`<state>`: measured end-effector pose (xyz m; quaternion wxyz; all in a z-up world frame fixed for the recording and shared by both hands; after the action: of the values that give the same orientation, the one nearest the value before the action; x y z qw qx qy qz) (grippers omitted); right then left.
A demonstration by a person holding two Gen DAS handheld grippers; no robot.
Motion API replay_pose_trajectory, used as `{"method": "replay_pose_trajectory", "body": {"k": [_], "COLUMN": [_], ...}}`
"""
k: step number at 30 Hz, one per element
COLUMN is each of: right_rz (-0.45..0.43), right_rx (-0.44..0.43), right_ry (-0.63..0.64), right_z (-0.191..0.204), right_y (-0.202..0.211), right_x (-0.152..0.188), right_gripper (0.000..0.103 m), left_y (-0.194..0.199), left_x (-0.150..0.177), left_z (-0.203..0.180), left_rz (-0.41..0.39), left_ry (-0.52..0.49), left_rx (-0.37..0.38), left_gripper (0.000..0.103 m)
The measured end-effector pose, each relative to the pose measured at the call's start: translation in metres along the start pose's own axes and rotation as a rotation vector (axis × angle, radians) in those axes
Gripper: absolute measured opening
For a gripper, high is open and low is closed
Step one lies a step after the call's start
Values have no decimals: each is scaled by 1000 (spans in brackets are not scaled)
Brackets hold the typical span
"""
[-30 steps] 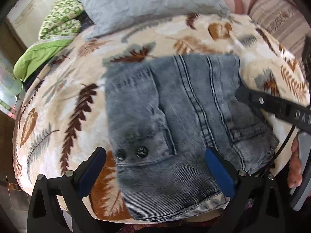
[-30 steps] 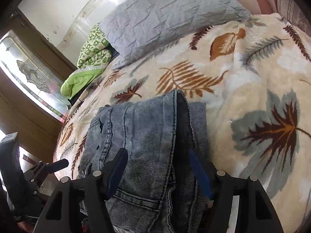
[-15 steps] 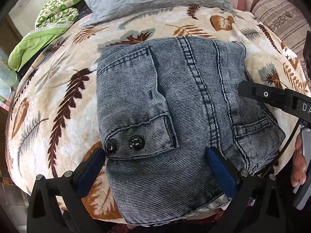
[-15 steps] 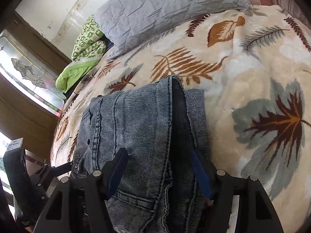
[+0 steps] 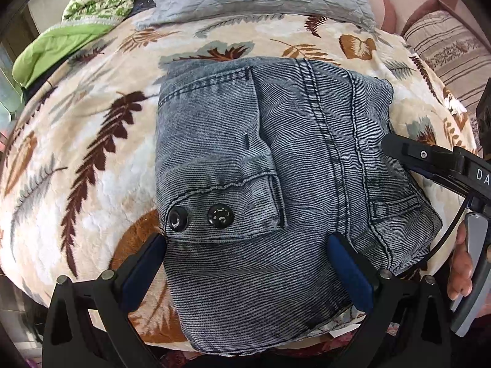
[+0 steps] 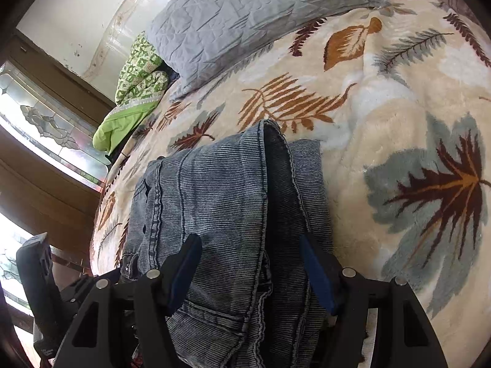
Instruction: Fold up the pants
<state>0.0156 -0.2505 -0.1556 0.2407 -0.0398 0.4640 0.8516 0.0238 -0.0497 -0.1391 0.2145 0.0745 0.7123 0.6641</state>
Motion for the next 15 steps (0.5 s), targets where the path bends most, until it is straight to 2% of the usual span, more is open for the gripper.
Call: {"method": "replay_pose_trajectory", "body": {"k": [7, 13, 15], "right_rz": [-9, -47, -77], "right_rx": [26, 70, 78], "right_ry": [10, 30, 45], "right_z": [3, 10, 13], "right_y": [0, 5, 9], "right_x": [0, 1, -1], "right_gripper": [70, 70, 70], "left_y": [5, 38, 41], "left_x": [1, -11, -15], "left_z": [-2, 7, 11], "left_rz": [-20, -177, -183], "left_ry": [-26, -60, -51], "left_rx": [-18, -171, -179], "left_gripper": [103, 103, 103]}}
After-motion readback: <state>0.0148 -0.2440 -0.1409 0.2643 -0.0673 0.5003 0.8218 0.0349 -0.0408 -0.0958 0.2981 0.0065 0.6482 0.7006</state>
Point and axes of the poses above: each gripper's, at about its wrist camera, not at the fingertips, and y roughly against the way its jaws point, z to its left, x to its underside, the point moved 7 cm from there along -y, roughly the way its jaws point, and after that the axes turned 8 degrees about z, right-handed, at the moved point
